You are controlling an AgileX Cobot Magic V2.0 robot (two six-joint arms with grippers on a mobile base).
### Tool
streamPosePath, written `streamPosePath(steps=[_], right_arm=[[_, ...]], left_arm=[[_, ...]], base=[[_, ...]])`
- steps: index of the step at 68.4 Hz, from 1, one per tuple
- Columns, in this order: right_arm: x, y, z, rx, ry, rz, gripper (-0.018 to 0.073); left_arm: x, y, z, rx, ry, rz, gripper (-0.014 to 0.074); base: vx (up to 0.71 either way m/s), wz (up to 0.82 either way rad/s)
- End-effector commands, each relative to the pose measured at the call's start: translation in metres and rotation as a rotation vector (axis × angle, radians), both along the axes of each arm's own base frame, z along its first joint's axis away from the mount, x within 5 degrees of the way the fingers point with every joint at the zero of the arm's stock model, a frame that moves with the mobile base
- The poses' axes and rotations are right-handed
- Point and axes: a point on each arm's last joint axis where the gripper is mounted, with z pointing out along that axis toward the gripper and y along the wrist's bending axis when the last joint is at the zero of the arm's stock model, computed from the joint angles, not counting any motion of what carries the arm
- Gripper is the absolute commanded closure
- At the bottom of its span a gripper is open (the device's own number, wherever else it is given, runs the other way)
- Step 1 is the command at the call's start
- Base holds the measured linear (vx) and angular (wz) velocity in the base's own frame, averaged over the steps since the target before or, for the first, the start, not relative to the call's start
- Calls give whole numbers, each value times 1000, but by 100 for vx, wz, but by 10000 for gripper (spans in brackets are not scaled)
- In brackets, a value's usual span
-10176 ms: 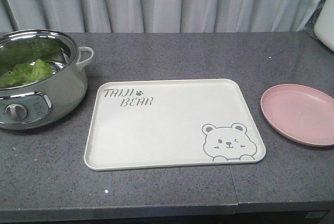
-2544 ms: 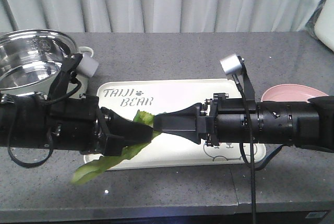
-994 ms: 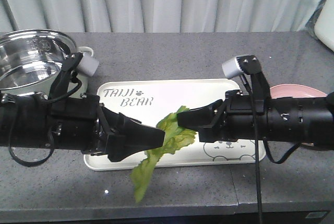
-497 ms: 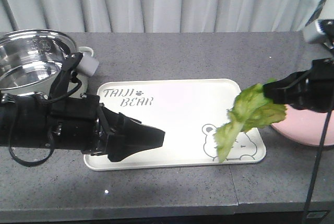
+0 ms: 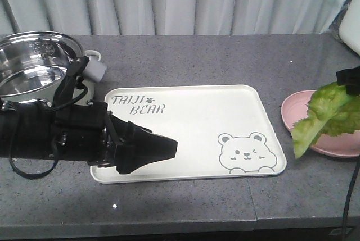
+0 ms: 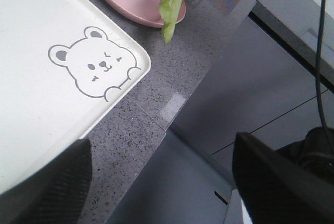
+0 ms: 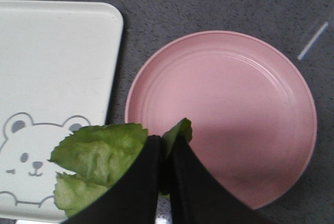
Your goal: Transfer vegetables to tray and serve
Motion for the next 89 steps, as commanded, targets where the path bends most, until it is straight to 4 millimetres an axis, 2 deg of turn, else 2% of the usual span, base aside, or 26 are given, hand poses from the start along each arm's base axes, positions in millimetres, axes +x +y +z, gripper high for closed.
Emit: streamPosePath(steps=[1, 28, 35, 42, 55, 63, 76, 89], right_arm=[[8, -8, 16, -37, -54, -55, 565], [61, -30, -17, -109, 23, -135, 558], [71, -32, -27, -104, 24, -145, 527], [77, -33, -34, -102, 25, -151, 454], [83, -35, -39, -105, 9, -154, 233], [83, -35, -36, -112, -8, -156, 144], [78, -36, -33, -143, 10, -146, 125], [65, -34, -16, -154, -6, -143, 125]], left_arm=[[-2, 0, 19, -78, -26, 18, 52], [-2, 0, 19, -78, -26, 18, 52], [-2, 0, 19, -78, -26, 18, 52], [-2, 0, 19, -78, -26, 18, 52], [-2, 0, 19, -78, -26, 18, 52], [-2, 0, 19, -78, -26, 18, 52], [-2, 0, 19, -78, -26, 18, 52], [-2, 0, 19, -78, -26, 18, 52]], base=[[0, 0], [0, 0], [0, 0], [0, 0], [0, 0], [0, 0], [0, 0], [0, 0]])
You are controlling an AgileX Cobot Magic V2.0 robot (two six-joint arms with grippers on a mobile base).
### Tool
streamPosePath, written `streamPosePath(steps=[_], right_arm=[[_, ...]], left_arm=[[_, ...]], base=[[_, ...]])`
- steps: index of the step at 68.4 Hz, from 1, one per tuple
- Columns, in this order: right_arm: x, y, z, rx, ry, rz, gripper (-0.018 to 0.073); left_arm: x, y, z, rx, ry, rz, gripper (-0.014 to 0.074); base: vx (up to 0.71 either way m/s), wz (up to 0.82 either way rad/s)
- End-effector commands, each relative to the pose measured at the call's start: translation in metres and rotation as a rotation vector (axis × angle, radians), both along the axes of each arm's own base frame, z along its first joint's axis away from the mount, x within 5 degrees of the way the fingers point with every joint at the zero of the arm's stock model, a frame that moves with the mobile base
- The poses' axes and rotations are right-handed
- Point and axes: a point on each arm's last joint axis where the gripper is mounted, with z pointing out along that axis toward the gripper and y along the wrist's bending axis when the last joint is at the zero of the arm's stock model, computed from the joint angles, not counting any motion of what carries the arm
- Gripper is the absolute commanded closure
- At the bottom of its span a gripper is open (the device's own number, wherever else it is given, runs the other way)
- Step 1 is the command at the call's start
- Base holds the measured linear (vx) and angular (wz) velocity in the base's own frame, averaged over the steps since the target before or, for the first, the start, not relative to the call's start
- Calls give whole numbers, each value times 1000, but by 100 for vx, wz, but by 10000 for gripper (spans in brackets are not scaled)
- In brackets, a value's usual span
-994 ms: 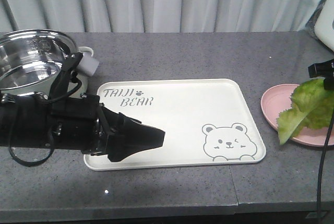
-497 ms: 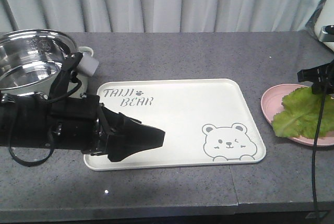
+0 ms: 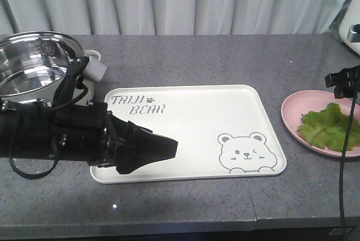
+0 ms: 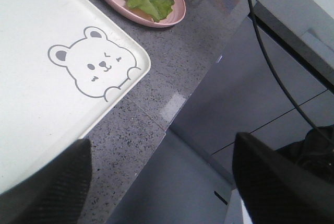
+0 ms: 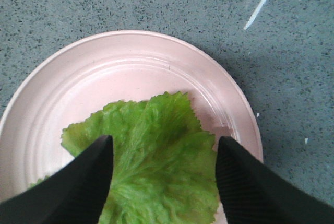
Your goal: Transfer vegetables to tray and serve
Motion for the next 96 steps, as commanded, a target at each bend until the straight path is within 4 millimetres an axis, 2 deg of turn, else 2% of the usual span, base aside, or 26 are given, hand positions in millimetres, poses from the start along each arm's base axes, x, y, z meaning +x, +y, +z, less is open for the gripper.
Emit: streamPosePath(steps=[1, 12, 21, 35, 43, 49, 55, 65, 77, 96], right_arm=[[-10, -1, 40, -39, -130, -3, 125], [-29, 2, 64, -44, -170, -7, 125], [-40, 3, 76, -40, -188, -37, 125], [-43, 1, 78, -36, -189, -104, 125], [-47, -19, 76, -16, -181, -187, 125], [-52, -44, 70, -1, -145, -255, 125], [-55, -64, 54, 37, -61, -263, 125], [-50, -86, 24, 126, 40, -251, 125], [-36, -90, -5, 160, 118, -202, 128], [-21, -88, -28, 243, 119, -134, 186]], left_arm=[[-2, 0, 19, -77, -26, 18, 52], [-2, 0, 19, -77, -26, 18, 52], [-2, 0, 19, -77, -26, 18, 52], [-2, 0, 19, -77, -26, 18, 52], [-2, 0, 19, -77, -26, 18, 52], [-2, 0, 19, -77, -26, 18, 52], [-2, 0, 19, -77, -26, 18, 52], [-2, 0, 19, -77, -26, 18, 52], [-2, 0, 19, -77, -26, 18, 52], [-2, 0, 19, -77, -26, 18, 52]], base=[[0, 0], [0, 0], [0, 0], [0, 0], [0, 0], [0, 0], [0, 0], [0, 0], [0, 0], [0, 0]])
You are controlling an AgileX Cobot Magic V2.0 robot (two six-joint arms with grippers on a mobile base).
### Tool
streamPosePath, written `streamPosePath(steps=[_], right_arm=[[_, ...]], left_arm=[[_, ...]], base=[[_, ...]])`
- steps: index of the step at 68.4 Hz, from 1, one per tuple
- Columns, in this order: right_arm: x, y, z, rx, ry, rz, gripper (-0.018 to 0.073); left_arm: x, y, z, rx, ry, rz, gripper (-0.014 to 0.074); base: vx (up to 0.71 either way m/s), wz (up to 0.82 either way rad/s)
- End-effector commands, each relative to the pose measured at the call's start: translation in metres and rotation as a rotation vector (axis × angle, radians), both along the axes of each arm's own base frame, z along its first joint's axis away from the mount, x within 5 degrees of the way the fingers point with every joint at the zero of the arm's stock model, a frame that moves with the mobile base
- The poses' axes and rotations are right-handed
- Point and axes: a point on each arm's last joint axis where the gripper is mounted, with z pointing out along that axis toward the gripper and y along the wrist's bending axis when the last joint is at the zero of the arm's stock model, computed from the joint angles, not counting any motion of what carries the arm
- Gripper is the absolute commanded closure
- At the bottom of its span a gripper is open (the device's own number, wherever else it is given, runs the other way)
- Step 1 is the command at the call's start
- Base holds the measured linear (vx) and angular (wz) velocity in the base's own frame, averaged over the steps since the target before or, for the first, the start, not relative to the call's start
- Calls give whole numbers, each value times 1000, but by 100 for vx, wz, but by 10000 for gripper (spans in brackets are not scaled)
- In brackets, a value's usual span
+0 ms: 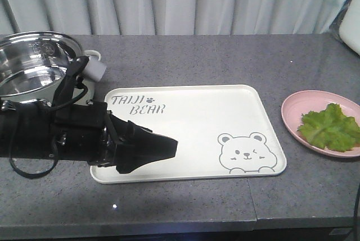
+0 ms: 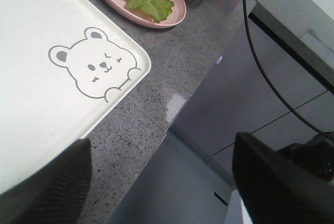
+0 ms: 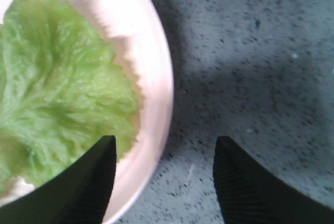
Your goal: Transfer vegetables to tray and serve
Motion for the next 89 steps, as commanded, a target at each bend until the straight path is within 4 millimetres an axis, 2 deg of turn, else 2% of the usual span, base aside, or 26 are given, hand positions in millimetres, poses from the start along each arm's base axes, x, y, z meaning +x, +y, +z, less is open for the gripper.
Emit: streamPosePath(steps=[1, 31, 43, 89], right_arm=[[4, 0, 21, -17, -98, 11, 190], [12, -1, 7, 17, -103, 14, 223], [13, -1, 4, 25, -96, 13, 262], [16, -3, -7, 40, -78, 8, 545]], left_arm=[[-2, 0, 19, -75, -27, 17, 52], [-2, 0, 19, -75, -27, 17, 52], [-2, 0, 19, -75, -27, 17, 52], [-2, 0, 19, -75, -27, 17, 52]], base=[[0, 0], [0, 0], [0, 0], [0, 0]])
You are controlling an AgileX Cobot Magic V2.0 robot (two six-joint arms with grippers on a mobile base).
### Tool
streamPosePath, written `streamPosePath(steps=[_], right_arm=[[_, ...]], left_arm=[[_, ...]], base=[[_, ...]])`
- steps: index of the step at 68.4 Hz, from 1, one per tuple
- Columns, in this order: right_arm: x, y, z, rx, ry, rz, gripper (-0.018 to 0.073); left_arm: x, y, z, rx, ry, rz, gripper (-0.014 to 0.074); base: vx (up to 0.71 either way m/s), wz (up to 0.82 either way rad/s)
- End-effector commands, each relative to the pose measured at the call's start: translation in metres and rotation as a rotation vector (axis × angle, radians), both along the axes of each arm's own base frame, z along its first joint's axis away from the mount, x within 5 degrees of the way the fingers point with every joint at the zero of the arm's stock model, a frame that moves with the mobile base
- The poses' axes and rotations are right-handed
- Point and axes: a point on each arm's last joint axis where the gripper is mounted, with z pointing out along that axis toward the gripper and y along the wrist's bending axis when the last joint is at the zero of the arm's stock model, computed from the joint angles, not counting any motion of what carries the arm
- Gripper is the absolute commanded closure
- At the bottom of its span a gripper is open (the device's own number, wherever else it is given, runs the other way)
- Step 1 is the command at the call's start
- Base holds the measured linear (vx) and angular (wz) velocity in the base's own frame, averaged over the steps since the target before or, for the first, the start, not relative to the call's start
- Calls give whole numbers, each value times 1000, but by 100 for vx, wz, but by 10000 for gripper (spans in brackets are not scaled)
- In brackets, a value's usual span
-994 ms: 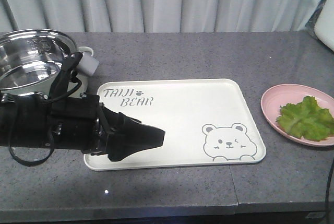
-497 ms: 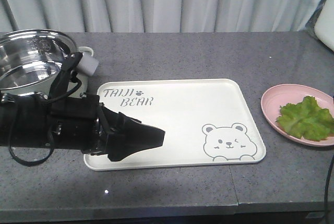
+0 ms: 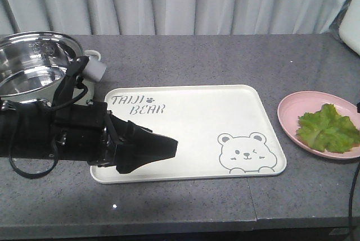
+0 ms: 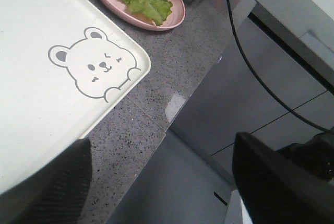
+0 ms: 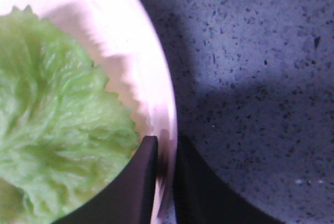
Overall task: Transfer vegetables to tray and serve
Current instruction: 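Grip the pink plate rim with the right gripper and slide it onto the tray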
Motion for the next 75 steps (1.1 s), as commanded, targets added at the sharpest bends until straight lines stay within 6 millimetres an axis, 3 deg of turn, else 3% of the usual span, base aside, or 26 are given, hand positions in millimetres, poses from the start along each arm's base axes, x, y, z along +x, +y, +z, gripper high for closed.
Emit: streamPosePath(steps=[1, 14, 35, 61, 68, 75], right_arm=[[1, -2, 25, -41, -78, -2, 551], [-1, 0, 34, -44, -96, -10, 569], [-15, 10, 80, -67, -222, -25, 566], [-20, 30, 104, 88, -315, -18, 564], [-15, 45, 104, 102, -311, 26, 564], [-6, 73, 105, 112, -311, 102, 564]], left_arm=[[-2, 0, 19, -75, -27, 17, 52], [-2, 0, 19, -75, -27, 17, 52], [-2, 0, 19, -75, -27, 17, 52], [-2, 0, 19, -75, -27, 17, 52], [-2, 0, 19, -75, -27, 17, 52], [-2, 0, 19, -75, -27, 17, 52]], base=[[0, 0], [0, 0], [0, 0], [0, 0], [0, 0], [0, 0]])
